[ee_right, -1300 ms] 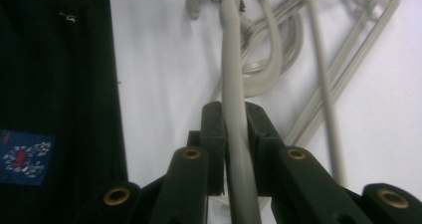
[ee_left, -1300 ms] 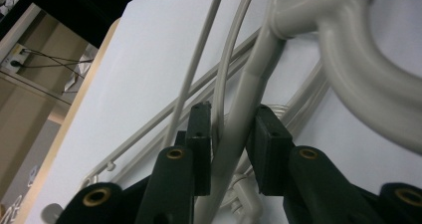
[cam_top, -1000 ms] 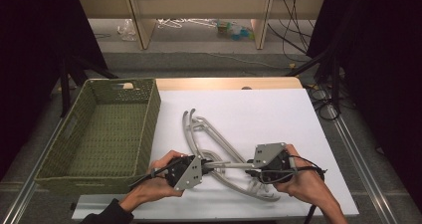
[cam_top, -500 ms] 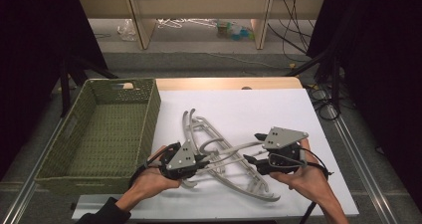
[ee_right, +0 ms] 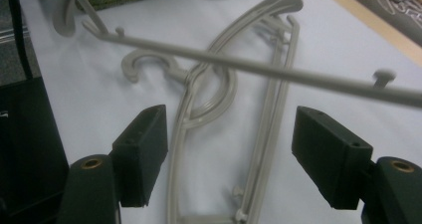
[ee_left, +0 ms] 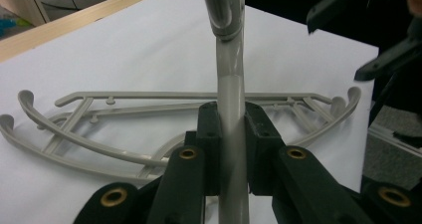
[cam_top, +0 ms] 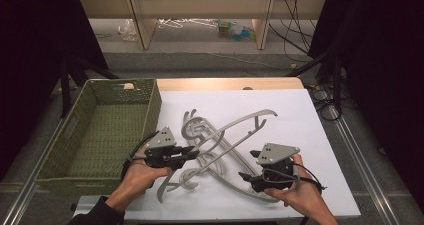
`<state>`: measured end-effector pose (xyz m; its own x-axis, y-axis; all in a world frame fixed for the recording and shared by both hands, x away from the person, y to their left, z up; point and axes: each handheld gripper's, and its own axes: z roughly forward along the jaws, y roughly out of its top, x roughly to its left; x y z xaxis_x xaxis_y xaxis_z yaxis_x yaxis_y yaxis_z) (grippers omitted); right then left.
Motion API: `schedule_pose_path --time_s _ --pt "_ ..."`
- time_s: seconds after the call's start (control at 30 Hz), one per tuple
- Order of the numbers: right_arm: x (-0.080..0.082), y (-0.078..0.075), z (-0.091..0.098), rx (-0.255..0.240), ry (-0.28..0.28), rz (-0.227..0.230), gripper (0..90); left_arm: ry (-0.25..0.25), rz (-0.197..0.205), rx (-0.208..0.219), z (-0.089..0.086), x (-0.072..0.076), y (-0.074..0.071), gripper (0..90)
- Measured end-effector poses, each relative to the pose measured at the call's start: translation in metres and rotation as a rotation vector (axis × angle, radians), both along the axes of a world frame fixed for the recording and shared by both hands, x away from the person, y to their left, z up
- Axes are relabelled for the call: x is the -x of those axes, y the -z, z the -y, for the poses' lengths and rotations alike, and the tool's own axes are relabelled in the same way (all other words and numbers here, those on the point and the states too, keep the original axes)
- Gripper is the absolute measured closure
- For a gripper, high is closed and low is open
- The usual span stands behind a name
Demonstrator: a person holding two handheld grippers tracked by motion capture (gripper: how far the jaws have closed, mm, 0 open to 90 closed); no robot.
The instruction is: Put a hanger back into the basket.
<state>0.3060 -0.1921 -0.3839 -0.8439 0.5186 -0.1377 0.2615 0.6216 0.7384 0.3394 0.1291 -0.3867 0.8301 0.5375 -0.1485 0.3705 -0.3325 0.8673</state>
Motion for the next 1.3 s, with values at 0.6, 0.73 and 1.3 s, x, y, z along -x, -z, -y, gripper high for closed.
schedule_pose_path --time_s 0.6,0.73,1.3 --pt "0.011 0.023 0.006 -0.005 0.015 -0.057 26.1 -0.085 -0.015 0.108 -0.056 0.016 -0.086 79.3" --pt "0.011 0.025 0.005 0.004 0.008 -0.065 25.4 -0.118 0.010 0.102 -0.077 0.015 -0.098 79.3" --pt "0.009 0.032 0.003 0.006 0.023 -0.077 24.9 -0.343 0.089 0.089 -0.163 -0.009 -0.110 79.3"
